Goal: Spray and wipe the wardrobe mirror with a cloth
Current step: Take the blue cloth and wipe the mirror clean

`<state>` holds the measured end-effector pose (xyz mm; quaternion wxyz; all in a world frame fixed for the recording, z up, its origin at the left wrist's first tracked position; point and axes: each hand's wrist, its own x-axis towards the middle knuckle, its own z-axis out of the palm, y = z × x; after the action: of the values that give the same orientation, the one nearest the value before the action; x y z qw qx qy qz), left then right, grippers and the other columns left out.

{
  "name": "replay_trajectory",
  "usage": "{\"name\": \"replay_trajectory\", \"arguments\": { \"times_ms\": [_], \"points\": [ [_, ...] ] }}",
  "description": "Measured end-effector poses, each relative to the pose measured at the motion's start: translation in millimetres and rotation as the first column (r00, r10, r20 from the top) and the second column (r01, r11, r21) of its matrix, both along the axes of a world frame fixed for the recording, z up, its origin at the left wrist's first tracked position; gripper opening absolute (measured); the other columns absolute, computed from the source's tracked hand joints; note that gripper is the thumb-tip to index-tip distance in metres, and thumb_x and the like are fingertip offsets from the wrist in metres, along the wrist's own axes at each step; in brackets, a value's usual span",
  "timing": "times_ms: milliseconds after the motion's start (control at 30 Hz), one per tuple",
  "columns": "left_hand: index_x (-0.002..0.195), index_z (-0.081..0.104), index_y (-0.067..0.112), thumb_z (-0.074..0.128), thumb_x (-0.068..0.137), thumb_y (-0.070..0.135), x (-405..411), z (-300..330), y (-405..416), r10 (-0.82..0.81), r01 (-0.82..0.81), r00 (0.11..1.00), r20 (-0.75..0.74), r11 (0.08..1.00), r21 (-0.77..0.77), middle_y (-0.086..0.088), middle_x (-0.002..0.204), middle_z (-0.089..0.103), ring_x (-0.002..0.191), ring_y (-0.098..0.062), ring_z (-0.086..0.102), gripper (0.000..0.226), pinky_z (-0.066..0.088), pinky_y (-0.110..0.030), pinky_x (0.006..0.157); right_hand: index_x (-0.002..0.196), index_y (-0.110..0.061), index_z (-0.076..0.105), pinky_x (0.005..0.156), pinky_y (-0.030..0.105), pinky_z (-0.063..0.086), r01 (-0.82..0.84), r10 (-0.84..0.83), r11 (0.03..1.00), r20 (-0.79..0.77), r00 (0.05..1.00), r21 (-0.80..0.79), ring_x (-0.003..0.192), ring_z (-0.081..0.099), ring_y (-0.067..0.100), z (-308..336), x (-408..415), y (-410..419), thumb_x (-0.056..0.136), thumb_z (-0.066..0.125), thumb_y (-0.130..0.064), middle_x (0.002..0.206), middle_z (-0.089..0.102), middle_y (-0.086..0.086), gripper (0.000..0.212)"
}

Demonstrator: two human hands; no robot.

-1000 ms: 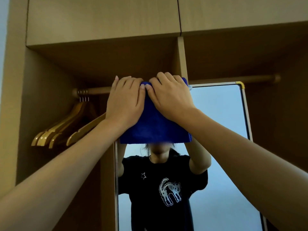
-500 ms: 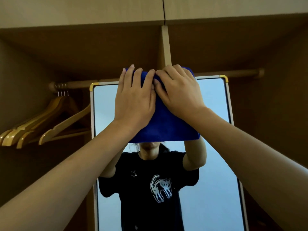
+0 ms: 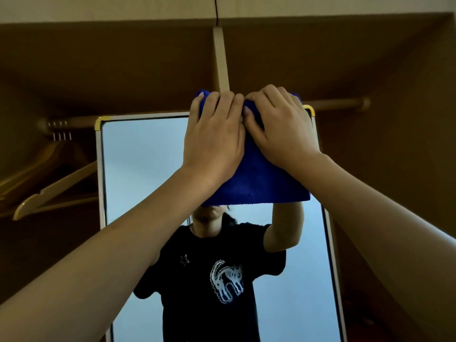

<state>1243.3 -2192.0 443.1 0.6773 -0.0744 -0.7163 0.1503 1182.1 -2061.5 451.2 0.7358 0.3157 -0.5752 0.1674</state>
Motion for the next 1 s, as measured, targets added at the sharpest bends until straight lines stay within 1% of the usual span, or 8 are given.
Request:
{"name": "replay_trajectory", "arguments": {
  "times_ms": [133,467,600,767,900,1000],
  "points": [
    [0.134,0.049,0.009,0.033,0.099,0.023,-6,3,15,0.011,-0.011,1.000,0.000,1.000,-0.024,-0.008,0.132,0.054,0.127,-0.029,0.045,0.040,0.025,-0.044,0.114,0.113,-0.011,0.064,0.087,0.031,0.043,0.000,0.000,1.000,0.019,1.000,-0.016,0.095,0.057,0.019,-1,-4,14,0.101,0.041,-0.032,0.106,0.063,0.004,0.033],
    [0.135,0.047,0.013,0.029,0.101,0.025,-20,14,47,-0.006,0.011,0.995,0.105,0.999,-0.046,-0.005,0.132,0.053,0.125,-0.026,0.044,0.040,0.024,-0.041,0.112,0.116,-0.012,0.062,0.091,0.031,0.040,0.041,-0.037,0.999,0.094,0.995,-0.035,0.099,0.056,0.019,-1,-16,46,0.102,0.036,-0.033,0.109,0.062,0.004,0.037],
    [0.136,0.046,0.012,0.028,0.101,0.025,-18,16,47,-0.013,0.021,0.990,0.139,0.998,-0.056,-0.006,0.132,0.052,0.123,-0.026,0.045,0.041,0.027,-0.040,0.110,0.116,-0.012,0.062,0.091,0.032,0.040,0.048,-0.042,0.997,0.095,0.995,-0.056,0.099,0.055,0.020,-3,-16,46,0.102,0.035,-0.033,0.109,0.062,0.005,0.037],
    [0.138,0.045,0.010,0.032,0.102,0.023,-9,15,39,-0.045,0.058,0.987,0.154,0.995,-0.079,-0.008,0.131,0.054,0.120,-0.026,0.048,0.041,0.033,-0.039,0.104,0.113,-0.012,0.060,0.093,0.035,0.040,0.099,-0.091,0.994,0.127,0.988,-0.055,0.102,0.054,0.022,0,-11,40,0.102,0.032,-0.033,0.110,0.060,0.005,0.037],
    [0.140,0.043,0.010,0.032,0.101,0.021,-4,14,34,-0.042,0.057,0.985,0.166,0.995,-0.087,-0.008,0.133,0.053,0.123,-0.026,0.047,0.042,0.030,-0.037,0.109,0.112,-0.012,0.059,0.096,0.037,0.038,0.143,-0.126,0.985,0.153,0.980,-0.101,0.103,0.054,0.023,-2,-6,28,0.102,0.032,-0.030,0.111,0.060,0.006,0.034],
    [0.139,0.044,0.009,0.035,0.100,0.019,-2,9,28,-0.036,0.046,0.990,0.134,0.996,-0.070,-0.009,0.134,0.052,0.126,-0.026,0.046,0.041,0.026,-0.037,0.113,0.113,-0.012,0.059,0.101,0.039,0.037,0.132,-0.112,0.981,0.142,0.984,-0.141,0.107,0.053,0.025,-7,-1,15,0.100,0.034,-0.027,0.113,0.059,0.006,0.032]
  ]
}}
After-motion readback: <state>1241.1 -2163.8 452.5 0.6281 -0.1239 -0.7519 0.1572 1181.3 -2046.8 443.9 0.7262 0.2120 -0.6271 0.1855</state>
